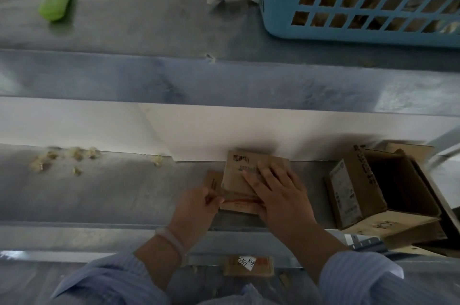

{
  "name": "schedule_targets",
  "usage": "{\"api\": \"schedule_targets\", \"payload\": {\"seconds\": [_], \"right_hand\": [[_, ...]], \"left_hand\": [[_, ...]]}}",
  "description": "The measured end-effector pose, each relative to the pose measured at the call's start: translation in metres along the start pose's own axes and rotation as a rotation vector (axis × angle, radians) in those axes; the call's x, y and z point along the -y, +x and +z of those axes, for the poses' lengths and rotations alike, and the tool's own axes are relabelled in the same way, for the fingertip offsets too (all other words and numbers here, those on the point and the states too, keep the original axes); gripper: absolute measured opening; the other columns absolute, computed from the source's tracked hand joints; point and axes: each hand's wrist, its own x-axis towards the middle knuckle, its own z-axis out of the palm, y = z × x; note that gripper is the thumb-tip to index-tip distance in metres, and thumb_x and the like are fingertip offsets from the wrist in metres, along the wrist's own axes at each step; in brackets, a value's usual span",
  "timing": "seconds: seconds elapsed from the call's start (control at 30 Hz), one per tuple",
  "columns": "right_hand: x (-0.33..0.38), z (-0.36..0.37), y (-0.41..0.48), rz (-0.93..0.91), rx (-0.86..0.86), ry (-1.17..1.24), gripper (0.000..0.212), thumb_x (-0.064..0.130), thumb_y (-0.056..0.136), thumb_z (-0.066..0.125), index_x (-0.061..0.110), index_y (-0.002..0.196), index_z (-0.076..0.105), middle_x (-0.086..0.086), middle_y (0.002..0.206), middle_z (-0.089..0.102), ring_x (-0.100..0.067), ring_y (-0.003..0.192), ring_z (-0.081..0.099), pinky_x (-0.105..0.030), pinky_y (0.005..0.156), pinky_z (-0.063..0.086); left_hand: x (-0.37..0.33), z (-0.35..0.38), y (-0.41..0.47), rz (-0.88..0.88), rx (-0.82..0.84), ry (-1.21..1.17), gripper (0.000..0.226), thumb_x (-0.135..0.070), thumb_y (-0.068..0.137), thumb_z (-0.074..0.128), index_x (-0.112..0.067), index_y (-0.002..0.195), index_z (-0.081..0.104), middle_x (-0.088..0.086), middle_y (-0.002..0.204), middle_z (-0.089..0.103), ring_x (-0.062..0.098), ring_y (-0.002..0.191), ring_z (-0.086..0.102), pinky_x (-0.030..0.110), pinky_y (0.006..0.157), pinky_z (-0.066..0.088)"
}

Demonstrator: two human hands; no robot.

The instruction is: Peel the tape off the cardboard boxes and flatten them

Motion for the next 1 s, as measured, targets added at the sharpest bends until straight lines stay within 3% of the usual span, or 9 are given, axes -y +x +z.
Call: {"api": "schedule_targets", "payload": {"seconds": [0.07, 0.2, 0.27, 0.33, 0.47, 0.57, 0.8, 0.9, 1.0], "right_hand": [[0.001, 0.003, -0.003, 0.013, 0.001, 0.011, 0.061, 0.049, 0.082, 0.042, 0.038, 0.142, 0.041, -0.003, 0.143, 0.052, -0.032, 0.127, 0.051, -0.053, 0.106, 0.039], [0.002, 0.006, -0.005, 0.015, 0.004, 0.035, 0.058, 0.050, 0.085, 0.042, 0.040, 0.142, 0.040, -0.002, 0.144, 0.051, -0.031, 0.128, 0.050, -0.053, 0.105, 0.039], [0.002, 0.007, -0.005, 0.015, 0.000, 0.031, 0.057, 0.050, 0.085, 0.042, 0.039, 0.141, 0.041, -0.002, 0.143, 0.052, -0.031, 0.128, 0.050, -0.053, 0.106, 0.038], [0.001, 0.007, -0.005, 0.012, 0.001, 0.027, 0.057, 0.051, 0.084, 0.042, 0.039, 0.140, 0.043, -0.002, 0.143, 0.052, -0.031, 0.128, 0.050, -0.053, 0.106, 0.037], [0.000, 0.006, -0.005, 0.011, 0.007, 0.039, 0.057, 0.050, 0.083, 0.047, 0.039, 0.139, 0.046, -0.002, 0.142, 0.053, -0.030, 0.127, 0.051, -0.053, 0.105, 0.037], [0.000, 0.007, -0.005, 0.009, 0.023, 0.042, 0.058, 0.050, 0.082, 0.051, 0.039, 0.140, 0.046, -0.001, 0.143, 0.052, -0.030, 0.128, 0.050, -0.053, 0.104, 0.036], [0.001, 0.007, -0.005, 0.021, 0.046, 0.055, 0.057, 0.050, 0.083, 0.048, 0.040, 0.139, 0.048, 0.000, 0.143, 0.052, -0.029, 0.129, 0.050, -0.052, 0.105, 0.034], [0.001, 0.006, -0.005, 0.027, 0.051, 0.064, 0.057, 0.051, 0.083, 0.046, 0.040, 0.139, 0.048, 0.000, 0.144, 0.052, -0.029, 0.129, 0.050, -0.052, 0.105, 0.035], [0.002, 0.005, -0.004, 0.031, 0.039, 0.071, 0.056, 0.051, 0.082, 0.046, 0.041, 0.137, 0.049, 0.000, 0.142, 0.053, -0.028, 0.128, 0.051, -0.051, 0.105, 0.034]], "left_hand": [[0.003, 0.004, -0.001, -0.043, 0.076, -0.067, 0.022, -0.021, 0.092, 0.061, -0.025, 0.071, 0.056, -0.003, 0.066, 0.062, 0.006, 0.058, 0.054, 0.011, 0.051, 0.037], [0.004, -0.003, -0.004, -0.187, 0.223, -0.475, 0.018, -0.007, 0.094, 0.057, -0.008, 0.076, 0.058, 0.005, 0.064, 0.063, 0.016, 0.061, 0.059, 0.033, 0.067, 0.054], [0.003, -0.014, -0.006, -0.136, 0.258, -0.505, 0.019, -0.009, 0.095, 0.056, -0.007, 0.076, 0.059, 0.005, 0.067, 0.066, 0.014, 0.065, 0.062, 0.025, 0.069, 0.056], [0.003, -0.021, -0.006, -0.055, 0.168, -0.424, 0.020, -0.009, 0.093, 0.059, -0.010, 0.073, 0.059, -0.003, 0.061, 0.064, 0.007, 0.063, 0.059, 0.018, 0.065, 0.051], [0.002, -0.016, 0.000, 0.035, -0.058, -0.367, 0.021, -0.010, 0.090, 0.062, -0.017, 0.071, 0.058, -0.003, 0.066, 0.062, 0.011, 0.066, 0.058, 0.033, 0.069, 0.049], [-0.007, -0.011, 0.001, 0.064, -0.187, -0.323, 0.020, -0.013, 0.087, 0.067, -0.024, 0.072, 0.058, -0.006, 0.070, 0.064, -0.002, 0.064, 0.057, 0.014, 0.061, 0.045], [-0.008, -0.030, 0.013, 0.226, 0.029, -0.221, 0.038, -0.011, 0.078, 0.078, -0.029, 0.107, 0.061, -0.012, 0.081, 0.072, -0.002, 0.078, 0.065, 0.008, 0.069, 0.047], [-0.010, -0.038, 0.014, 0.274, 0.085, -0.075, 0.022, -0.013, 0.078, 0.078, -0.022, 0.097, 0.073, -0.018, 0.075, 0.067, -0.012, 0.078, 0.062, 0.003, 0.069, 0.044], [-0.010, -0.043, 0.015, 0.412, 0.086, 0.094, 0.006, -0.017, 0.079, 0.077, -0.020, 0.084, 0.073, -0.019, 0.071, 0.061, -0.006, 0.080, 0.059, 0.005, 0.064, 0.042]]}}
